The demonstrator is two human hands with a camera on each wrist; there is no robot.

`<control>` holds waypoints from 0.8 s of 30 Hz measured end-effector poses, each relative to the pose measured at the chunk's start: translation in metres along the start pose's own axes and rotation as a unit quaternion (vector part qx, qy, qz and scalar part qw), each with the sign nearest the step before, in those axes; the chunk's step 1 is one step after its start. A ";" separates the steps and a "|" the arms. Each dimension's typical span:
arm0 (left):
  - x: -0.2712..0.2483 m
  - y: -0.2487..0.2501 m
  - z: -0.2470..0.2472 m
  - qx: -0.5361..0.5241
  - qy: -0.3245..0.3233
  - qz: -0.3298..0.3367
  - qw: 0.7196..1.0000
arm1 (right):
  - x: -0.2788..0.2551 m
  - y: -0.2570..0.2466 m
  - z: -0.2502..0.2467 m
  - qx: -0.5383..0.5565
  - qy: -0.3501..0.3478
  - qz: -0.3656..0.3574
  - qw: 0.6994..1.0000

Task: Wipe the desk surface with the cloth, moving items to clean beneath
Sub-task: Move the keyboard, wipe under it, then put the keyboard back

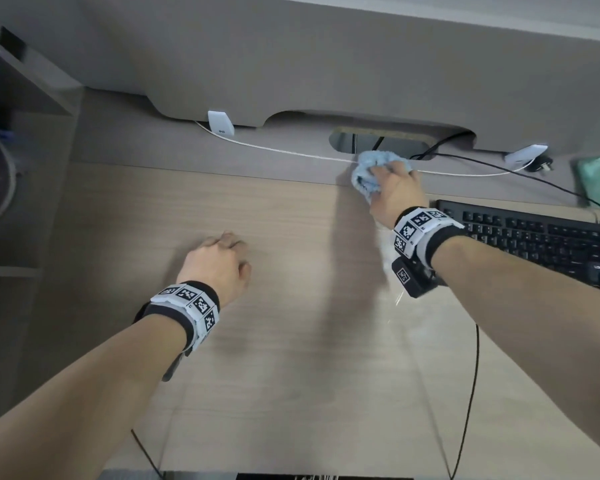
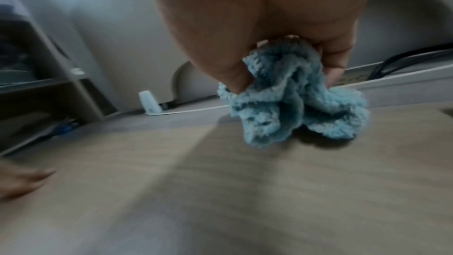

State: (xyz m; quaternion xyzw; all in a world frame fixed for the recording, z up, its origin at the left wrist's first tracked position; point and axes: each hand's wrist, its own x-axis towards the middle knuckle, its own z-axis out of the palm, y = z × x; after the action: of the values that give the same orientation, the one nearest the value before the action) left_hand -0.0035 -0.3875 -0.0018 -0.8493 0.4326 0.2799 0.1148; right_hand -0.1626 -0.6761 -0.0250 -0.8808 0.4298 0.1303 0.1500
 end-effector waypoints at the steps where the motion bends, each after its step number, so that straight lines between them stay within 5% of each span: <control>1: 0.000 0.000 0.001 -0.002 0.002 -0.001 1.000 | -0.011 -0.006 0.003 0.013 -0.003 -0.038 0.999; 5: 0.000 -0.001 0.001 -0.009 0.010 -0.006 1.000 | -0.041 -0.035 0.034 -0.044 -0.058 -0.227 0.971; 10: 0.001 0.001 0.001 -0.007 0.001 -0.017 1.000 | 0.012 -0.007 0.008 -0.043 -0.062 0.002 0.997; 15: -0.001 0.002 0.001 -0.017 -0.002 -0.020 1.000 | 0.021 0.022 -0.010 -0.001 -0.012 0.056 0.998; 18: -0.001 0.005 -0.002 -0.011 -0.005 -0.016 1.000 | -0.003 0.024 -0.010 0.010 -0.004 0.035 0.999; 22: 0.001 0.007 -0.007 0.001 -0.002 -0.011 1.000 | -0.038 0.010 0.013 -0.021 -0.029 -0.150 0.988; 24: 0.001 0.003 -0.005 0.004 -0.004 -0.001 1.000 | -0.019 0.002 0.016 -0.043 -0.035 -0.124 0.991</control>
State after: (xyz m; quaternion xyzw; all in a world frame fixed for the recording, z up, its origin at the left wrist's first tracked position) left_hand -0.0033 -0.3920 0.0018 -0.8483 0.4322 0.2815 0.1201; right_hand -0.1774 -0.6579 -0.0332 -0.9279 0.3056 0.1597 0.1419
